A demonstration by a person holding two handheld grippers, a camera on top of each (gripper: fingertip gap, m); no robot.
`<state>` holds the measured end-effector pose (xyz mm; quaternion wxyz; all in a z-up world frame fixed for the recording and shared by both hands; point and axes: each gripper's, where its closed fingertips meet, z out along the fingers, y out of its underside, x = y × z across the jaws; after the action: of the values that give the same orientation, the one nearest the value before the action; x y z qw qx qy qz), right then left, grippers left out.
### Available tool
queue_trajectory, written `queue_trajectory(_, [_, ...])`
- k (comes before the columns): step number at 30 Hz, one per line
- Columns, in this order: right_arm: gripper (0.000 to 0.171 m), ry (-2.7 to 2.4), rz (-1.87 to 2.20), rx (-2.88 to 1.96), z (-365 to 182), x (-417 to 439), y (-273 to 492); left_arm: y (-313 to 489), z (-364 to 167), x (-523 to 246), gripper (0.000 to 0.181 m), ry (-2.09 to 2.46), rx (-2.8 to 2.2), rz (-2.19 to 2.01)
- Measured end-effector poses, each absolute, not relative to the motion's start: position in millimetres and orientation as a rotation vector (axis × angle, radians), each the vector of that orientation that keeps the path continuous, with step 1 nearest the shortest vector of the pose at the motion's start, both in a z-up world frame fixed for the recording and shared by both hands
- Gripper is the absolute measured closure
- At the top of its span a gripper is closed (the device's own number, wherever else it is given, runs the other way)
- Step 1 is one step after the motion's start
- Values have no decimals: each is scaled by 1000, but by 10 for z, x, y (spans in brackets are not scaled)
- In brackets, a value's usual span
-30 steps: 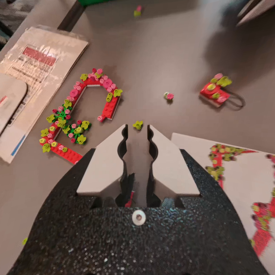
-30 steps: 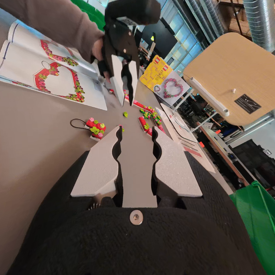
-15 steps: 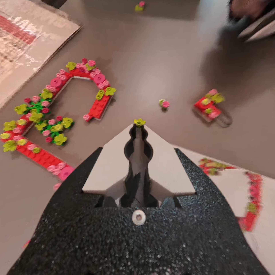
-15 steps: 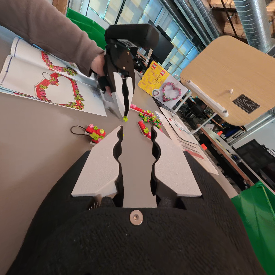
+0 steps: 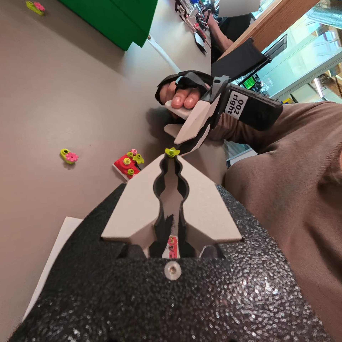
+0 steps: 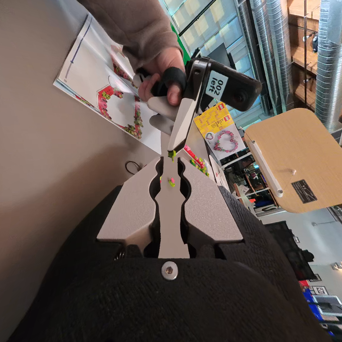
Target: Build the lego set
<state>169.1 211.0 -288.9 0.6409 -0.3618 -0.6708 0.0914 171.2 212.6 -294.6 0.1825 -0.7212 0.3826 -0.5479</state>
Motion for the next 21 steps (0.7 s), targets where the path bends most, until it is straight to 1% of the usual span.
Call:
queue_trajectory(6, [171, -1551, 184, -824, -2932, 1676, 2122, 2076, -2979, 1714, 176, 1075, -2047, -1606])
queue_trajectory(13, [171, -1523, 243, -906, -2917, 1709, 2212, 2187, -2919, 1742, 176, 1020, -1998, -1561])
queue_trajectory(14, [171, -1496, 271, -936, -2889, 1733, 2251, 2217, -2888, 1741, 173, 1015, -1980, -1534])
queue_trajectory(16, [171, -1435, 330, -1010, -2843, 1804, 2355, 2305, -2855, 1711, 164, 1016, -1951, -1410])
queue_trajectory(21, [171, -1339, 593, -1188, -2804, 1872, 2472, 2347, -2810, 1645, 157, 1167, -1774, -980])
